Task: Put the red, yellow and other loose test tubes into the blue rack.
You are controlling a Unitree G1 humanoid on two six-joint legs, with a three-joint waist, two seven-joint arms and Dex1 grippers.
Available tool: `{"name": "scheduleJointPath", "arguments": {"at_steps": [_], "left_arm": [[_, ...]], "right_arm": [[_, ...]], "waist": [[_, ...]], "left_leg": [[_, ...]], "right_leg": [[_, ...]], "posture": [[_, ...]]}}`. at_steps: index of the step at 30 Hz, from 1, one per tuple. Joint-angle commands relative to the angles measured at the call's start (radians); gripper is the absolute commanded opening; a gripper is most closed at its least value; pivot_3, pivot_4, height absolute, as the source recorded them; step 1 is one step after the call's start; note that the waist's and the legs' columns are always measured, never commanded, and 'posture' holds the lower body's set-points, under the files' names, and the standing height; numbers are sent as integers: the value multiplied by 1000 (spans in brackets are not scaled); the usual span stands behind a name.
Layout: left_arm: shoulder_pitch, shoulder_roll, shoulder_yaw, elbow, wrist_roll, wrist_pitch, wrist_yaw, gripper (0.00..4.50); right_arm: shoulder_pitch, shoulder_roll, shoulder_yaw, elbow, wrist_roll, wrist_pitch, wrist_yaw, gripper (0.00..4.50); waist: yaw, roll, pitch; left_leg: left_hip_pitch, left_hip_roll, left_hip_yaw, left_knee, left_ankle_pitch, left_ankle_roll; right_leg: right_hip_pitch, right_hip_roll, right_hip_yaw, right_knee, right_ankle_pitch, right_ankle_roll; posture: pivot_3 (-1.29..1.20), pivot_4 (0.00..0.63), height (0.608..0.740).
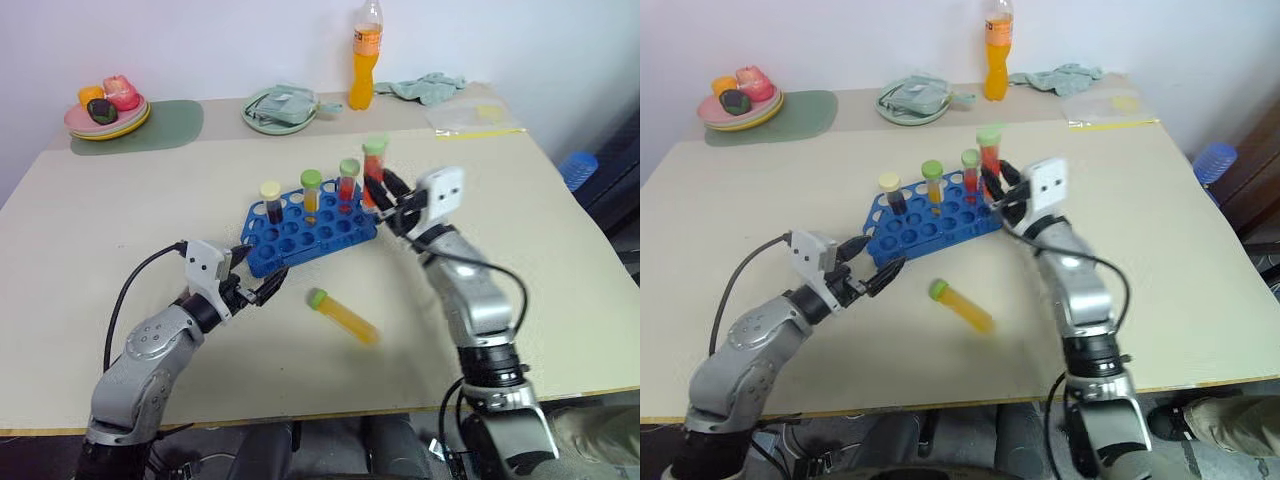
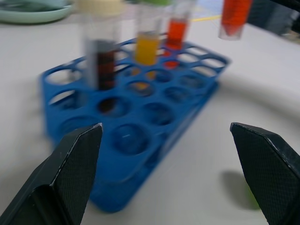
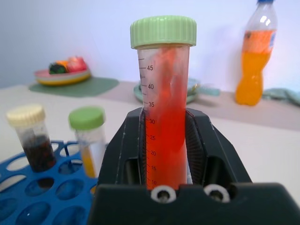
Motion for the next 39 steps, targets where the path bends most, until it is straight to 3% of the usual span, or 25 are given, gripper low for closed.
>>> {"name": "scheduleJointPath", "arguments": {"at_steps": [1,16,34,39], "left_arm": [[0,-25,-24,-21,25,-37,8,4500],[22,-41,-38,-27,45,-53,-10,4500],[21,-39,-44,-24,55,-51,-28,4500],[23,-39,-43,-25,56,-52,-31,4500]], "right_arm": [[-30,28,3,12,-55,-92,-62,672],[20,40,25,83,-41,-126,20,672],[2,94,22,198,-37,-176,11,672],[29,80,25,127,-20,-184,49,3095]], "waist": [[0,0,0],[-8,0,0],[-10,0,0],[-8,0,0]], "left_leg": [[0,0,0,0,0,0],[1,2,0,0,-2,4],[2,3,0,0,-2,4],[2,3,0,0,-2,4]], "right_leg": [[0,0,0,0,0,0],[0,6,1,0,1,-2],[0,7,1,0,2,-3],[0,7,1,0,2,-3]], "posture": [[0,150,740],[0,150,740],[0,150,740],[0,150,740]]}}
